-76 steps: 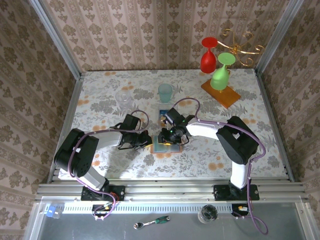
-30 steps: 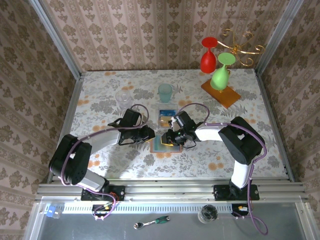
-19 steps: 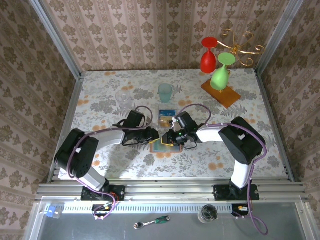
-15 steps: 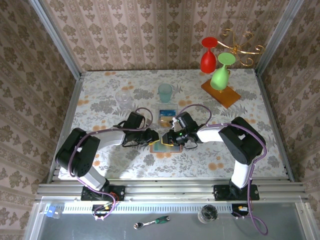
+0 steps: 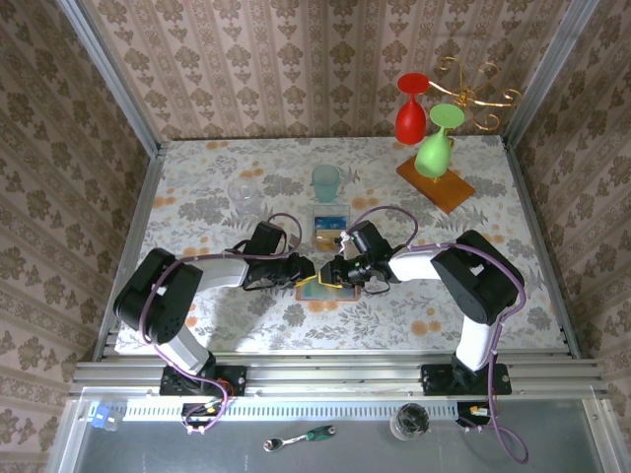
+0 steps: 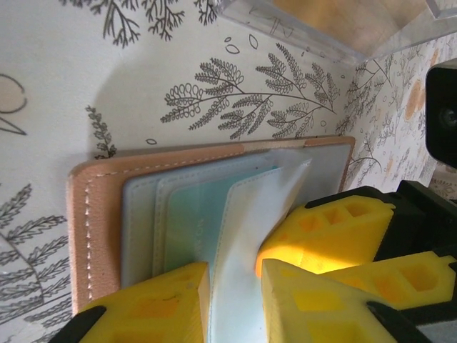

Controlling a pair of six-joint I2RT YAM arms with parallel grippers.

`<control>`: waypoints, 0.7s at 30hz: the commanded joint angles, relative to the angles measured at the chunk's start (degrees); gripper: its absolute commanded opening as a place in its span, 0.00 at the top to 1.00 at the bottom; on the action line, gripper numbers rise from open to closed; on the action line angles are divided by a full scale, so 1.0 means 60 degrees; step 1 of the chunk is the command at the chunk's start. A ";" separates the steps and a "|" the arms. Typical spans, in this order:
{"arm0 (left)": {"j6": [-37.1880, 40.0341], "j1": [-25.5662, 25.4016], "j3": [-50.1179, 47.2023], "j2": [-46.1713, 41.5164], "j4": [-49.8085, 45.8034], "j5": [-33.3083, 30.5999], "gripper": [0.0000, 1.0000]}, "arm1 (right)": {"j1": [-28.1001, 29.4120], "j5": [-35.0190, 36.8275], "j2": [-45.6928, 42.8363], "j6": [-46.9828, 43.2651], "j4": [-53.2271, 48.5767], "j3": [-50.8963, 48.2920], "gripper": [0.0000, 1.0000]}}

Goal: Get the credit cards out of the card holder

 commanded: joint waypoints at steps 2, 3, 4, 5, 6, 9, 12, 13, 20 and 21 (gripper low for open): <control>-0.0199 -0.0068 -0.0162 0.0150 0.0287 0.0243 0.76 | -0.0033 -0.0051 -0.0111 0.0012 -0.0124 -0.0232 0.72; -0.0203 -0.0064 -0.0155 0.0149 0.0296 0.0251 0.77 | -0.0033 -0.0051 -0.0131 0.0022 -0.0109 -0.0246 0.72; -0.0199 -0.0067 -0.0147 0.0136 0.0286 0.0249 0.78 | -0.0033 -0.0059 -0.0139 0.0033 -0.0100 -0.0248 0.72; -0.0210 -0.0068 -0.0148 0.0129 0.0285 0.0244 0.78 | -0.0033 -0.0051 -0.0140 0.0037 -0.0100 -0.0246 0.72; -0.0213 -0.0068 -0.0155 0.0099 0.0305 0.0244 0.79 | -0.0033 -0.0064 -0.0127 0.0049 -0.0090 -0.0246 0.72; -0.0233 -0.0068 -0.0147 0.0010 0.0264 0.0258 0.80 | -0.0033 -0.0098 -0.0252 0.0064 -0.0098 -0.0247 0.72; -0.0232 -0.0061 -0.0120 -0.0107 0.0171 0.0230 0.79 | -0.0033 -0.0048 -0.0529 0.0052 -0.0277 -0.0204 0.71; -0.0236 -0.0068 -0.0121 -0.0171 0.0134 0.0229 0.79 | -0.0033 -0.0015 -0.0642 0.0024 -0.0365 -0.0181 0.71; -0.0196 -0.0061 0.0054 -0.0570 -0.0257 0.0189 0.79 | -0.0037 0.0305 -0.1456 -0.0181 -0.1138 0.0059 0.71; -0.0176 -0.0074 0.0111 -0.0623 -0.0332 0.0187 0.79 | -0.0048 0.0377 -0.1564 -0.0235 -0.1278 0.0097 0.71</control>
